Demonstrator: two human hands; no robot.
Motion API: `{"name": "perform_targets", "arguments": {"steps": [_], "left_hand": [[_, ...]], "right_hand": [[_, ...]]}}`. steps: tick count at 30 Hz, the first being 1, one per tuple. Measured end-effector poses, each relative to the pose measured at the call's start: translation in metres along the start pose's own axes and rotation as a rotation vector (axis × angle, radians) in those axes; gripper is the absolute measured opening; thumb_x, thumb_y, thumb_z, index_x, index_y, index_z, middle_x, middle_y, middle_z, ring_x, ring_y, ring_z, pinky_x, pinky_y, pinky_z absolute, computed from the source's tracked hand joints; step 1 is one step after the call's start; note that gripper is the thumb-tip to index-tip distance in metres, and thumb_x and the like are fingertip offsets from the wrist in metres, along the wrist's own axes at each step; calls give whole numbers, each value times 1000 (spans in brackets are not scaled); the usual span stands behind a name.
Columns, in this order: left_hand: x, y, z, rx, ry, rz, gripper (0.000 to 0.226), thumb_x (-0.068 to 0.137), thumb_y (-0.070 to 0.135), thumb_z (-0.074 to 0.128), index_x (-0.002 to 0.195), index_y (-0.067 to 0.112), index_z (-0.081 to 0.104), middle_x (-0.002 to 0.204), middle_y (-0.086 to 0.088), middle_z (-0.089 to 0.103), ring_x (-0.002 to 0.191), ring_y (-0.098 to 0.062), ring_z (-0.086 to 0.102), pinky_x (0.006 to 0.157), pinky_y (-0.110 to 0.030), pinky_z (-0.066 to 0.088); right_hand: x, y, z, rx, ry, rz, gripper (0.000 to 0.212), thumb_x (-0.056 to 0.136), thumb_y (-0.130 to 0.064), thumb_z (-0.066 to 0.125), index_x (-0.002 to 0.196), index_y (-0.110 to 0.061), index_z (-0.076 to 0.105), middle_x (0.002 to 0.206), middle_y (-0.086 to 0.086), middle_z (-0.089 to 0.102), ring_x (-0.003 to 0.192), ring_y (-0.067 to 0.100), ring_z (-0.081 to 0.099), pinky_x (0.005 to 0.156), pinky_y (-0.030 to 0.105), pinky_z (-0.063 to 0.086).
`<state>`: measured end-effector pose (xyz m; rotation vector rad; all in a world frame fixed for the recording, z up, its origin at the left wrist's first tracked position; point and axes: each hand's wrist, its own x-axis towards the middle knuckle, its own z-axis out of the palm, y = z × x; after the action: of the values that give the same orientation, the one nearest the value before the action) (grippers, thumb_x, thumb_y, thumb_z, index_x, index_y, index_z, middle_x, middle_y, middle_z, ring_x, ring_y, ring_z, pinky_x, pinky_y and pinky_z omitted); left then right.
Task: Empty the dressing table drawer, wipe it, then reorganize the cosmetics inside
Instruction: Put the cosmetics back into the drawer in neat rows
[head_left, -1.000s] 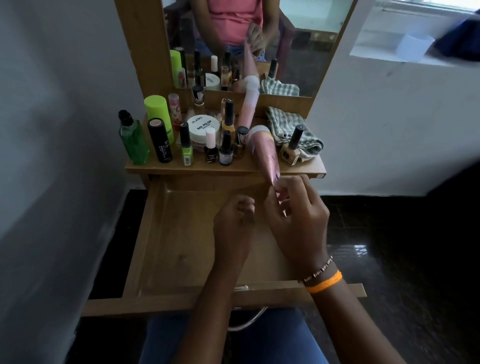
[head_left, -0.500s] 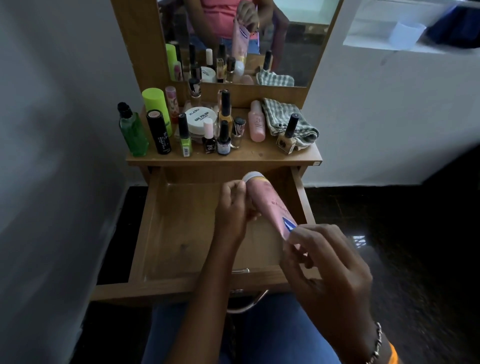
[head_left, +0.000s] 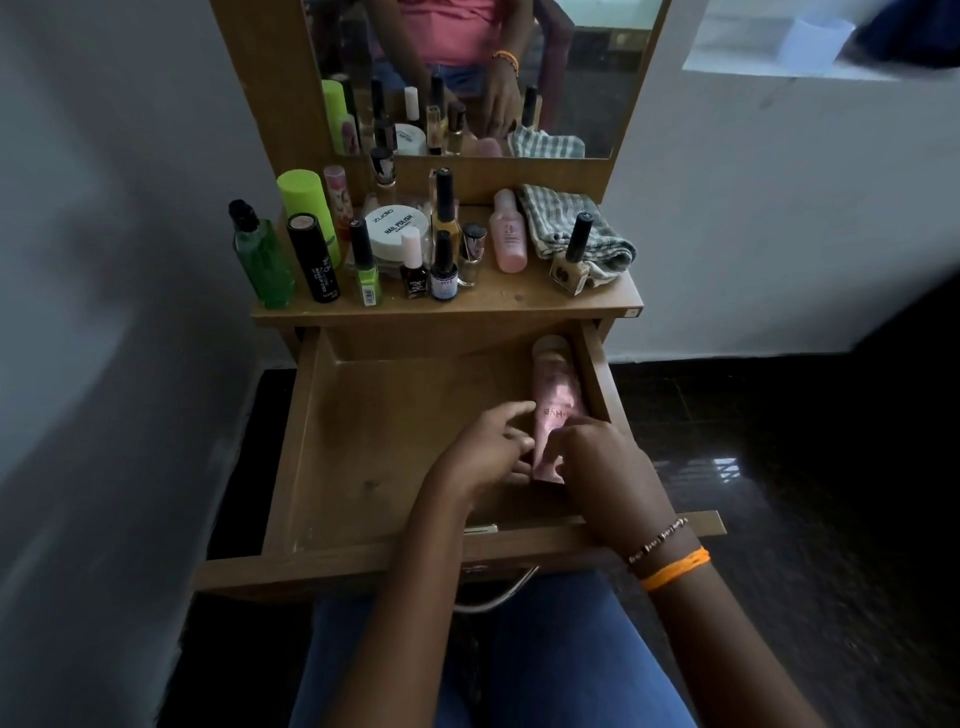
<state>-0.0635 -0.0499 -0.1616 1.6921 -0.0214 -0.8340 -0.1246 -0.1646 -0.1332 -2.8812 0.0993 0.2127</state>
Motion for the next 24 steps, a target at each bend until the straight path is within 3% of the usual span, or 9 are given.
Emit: {"name": "perform_targets", "arguments": {"steps": [5, 8, 11, 13, 15, 17, 20, 24], "left_hand": [[4, -3, 3, 227, -102, -23, 54, 95, -4, 32, 141, 23, 38, 123, -8, 53, 95, -17, 55, 77, -25, 46], [5, -1, 4, 336, -114, -19, 51, 95, -4, 33, 138, 21, 43, 123, -5, 57, 113, -25, 54, 75, -22, 42], [11, -5, 1, 400, -87, 1, 46, 93, -6, 33, 132, 12, 51, 126, -8, 58, 115, -22, 54, 85, -25, 42], [18, -12, -4, 455, 103, 53, 43, 90, -1, 36, 126, 10, 56, 127, -9, 59, 117, -22, 54, 94, -31, 44], [19, -15, -7, 370, 333, 51, 39, 89, 3, 39, 121, 13, 59, 124, -7, 61, 115, -23, 56, 95, -33, 46], [15, -15, -8, 295, 472, 49, 35, 90, 4, 40, 115, 17, 60, 120, -4, 63, 107, -22, 59, 86, -31, 47], [11, -14, -8, 252, 511, 69, 35, 89, 4, 38, 111, 19, 60, 116, -4, 64, 103, -22, 59, 81, -31, 47], [8, -12, -8, 253, 504, 94, 35, 89, 3, 38, 112, 18, 59, 114, -3, 63, 103, -19, 58, 76, -26, 42]], "right_hand": [[17, 8, 11, -55, -193, 34, 25, 92, -14, 49, 115, -14, 59, 119, 8, 60, 106, 26, 60, 90, 38, 52], [18, 7, 10, -52, -230, 64, 27, 92, -14, 50, 118, -14, 57, 117, 9, 60, 106, 26, 60, 89, 35, 52], [25, -6, -9, -5, -1, 74, 25, 90, -10, 50, 113, -15, 58, 106, 9, 64, 96, 26, 64, 82, 36, 54], [39, -20, -30, 79, 248, -25, 17, 87, -10, 47, 94, -14, 62, 91, 9, 66, 84, 30, 65, 75, 42, 54], [61, -38, -51, 149, 390, -121, 19, 88, -11, 45, 94, -14, 63, 94, 11, 67, 83, 33, 65, 71, 43, 54], [87, -55, -66, 111, 470, -166, 25, 88, -5, 43, 106, -11, 60, 109, 14, 63, 89, 35, 62, 64, 37, 49], [124, -69, -73, -14, 507, -112, 26, 89, -1, 38, 109, -4, 54, 118, 18, 53, 99, 37, 58, 60, 35, 34], [153, -63, -62, -96, 442, 16, 36, 87, 3, 41, 121, -2, 46, 120, 17, 55, 111, 36, 55, 67, 37, 40]]}}
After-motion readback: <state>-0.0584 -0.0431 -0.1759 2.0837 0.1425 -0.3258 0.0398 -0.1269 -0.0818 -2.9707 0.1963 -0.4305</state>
